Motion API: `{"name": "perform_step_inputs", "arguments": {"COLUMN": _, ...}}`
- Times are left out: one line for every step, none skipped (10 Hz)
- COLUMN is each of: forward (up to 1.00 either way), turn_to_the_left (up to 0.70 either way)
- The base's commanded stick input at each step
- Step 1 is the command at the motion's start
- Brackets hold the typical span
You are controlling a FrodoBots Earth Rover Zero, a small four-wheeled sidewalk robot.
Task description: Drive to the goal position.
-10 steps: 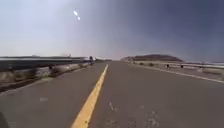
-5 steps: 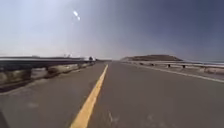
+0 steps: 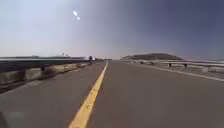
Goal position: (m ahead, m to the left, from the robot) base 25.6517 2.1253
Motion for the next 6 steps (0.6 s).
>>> {"name": "perform_step_inputs", "arguments": {"forward": 0.5, "turn_to_the_left": 0.0}}
{"name": "perform_step_inputs", "arguments": {"forward": 0.5, "turn_to_the_left": 0.0}}
{"name": "perform_step_inputs", "arguments": {"forward": 0.5, "turn_to_the_left": 0.0}}
{"name": "perform_step_inputs", "arguments": {"forward": 0.5, "turn_to_the_left": 0.0}}
{"name": "perform_step_inputs", "arguments": {"forward": 0.5, "turn_to_the_left": 0.0}}
{"name": "perform_step_inputs", "arguments": {"forward": 0.5, "turn_to_the_left": 0.0}}
